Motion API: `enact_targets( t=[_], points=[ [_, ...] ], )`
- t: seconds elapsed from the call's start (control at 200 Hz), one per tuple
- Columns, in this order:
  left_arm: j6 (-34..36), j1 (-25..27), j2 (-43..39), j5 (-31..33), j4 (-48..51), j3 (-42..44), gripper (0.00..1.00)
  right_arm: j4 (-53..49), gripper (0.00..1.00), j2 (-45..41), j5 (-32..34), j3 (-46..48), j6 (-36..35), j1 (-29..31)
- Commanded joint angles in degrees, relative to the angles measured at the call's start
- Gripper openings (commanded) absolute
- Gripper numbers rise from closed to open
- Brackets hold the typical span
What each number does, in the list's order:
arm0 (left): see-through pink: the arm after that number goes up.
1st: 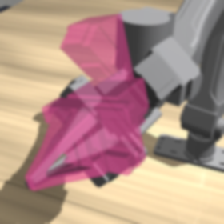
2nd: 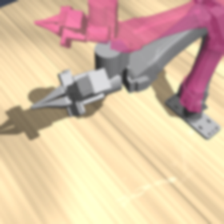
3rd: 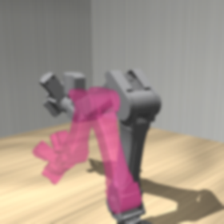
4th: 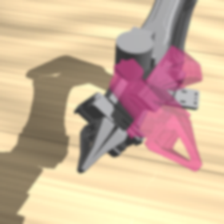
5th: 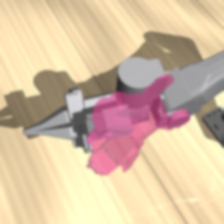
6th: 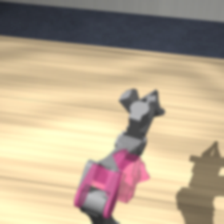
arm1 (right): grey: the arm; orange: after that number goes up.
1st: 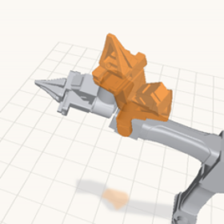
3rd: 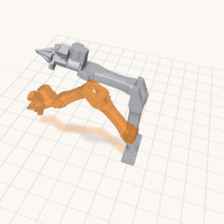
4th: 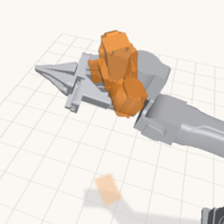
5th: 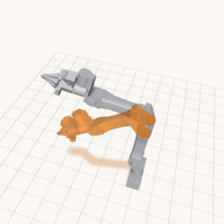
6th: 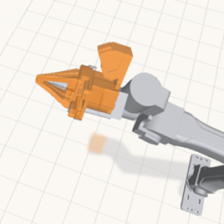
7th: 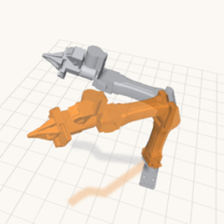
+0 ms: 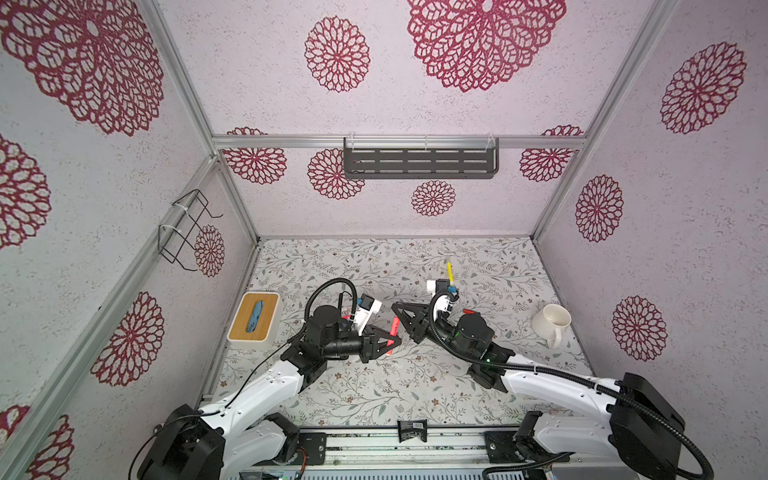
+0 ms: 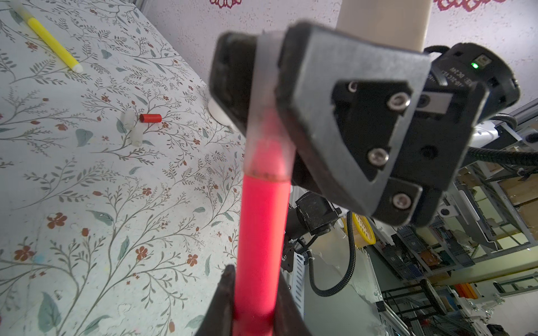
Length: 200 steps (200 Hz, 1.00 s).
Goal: Insert the pens into the pen caps
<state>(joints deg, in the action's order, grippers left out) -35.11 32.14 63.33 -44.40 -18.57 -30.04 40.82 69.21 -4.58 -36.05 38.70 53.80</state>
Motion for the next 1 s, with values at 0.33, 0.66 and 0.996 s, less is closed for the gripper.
enact_targets(
  t=[0.33,0.66,0.996],
  points=[
    [-4.5,-7.2,-1.6,19.7,-9.6,-1.4,0.0,-33.2,0.69,-19.1,-10.1,-6.0,-10.2,2.4],
    [-3.0,-4.1,-6.7,20.8,-9.3,2.0,0.0,-45.2,0.71,-16.4,-7.9,-14.8,-13.7,-2.8],
    [-0.2,3.7,-8.2,27.5,-5.4,2.2,0.0,-46.5,0.6,-1.3,-7.2,-26.5,-16.5,-2.7]
  ],
)
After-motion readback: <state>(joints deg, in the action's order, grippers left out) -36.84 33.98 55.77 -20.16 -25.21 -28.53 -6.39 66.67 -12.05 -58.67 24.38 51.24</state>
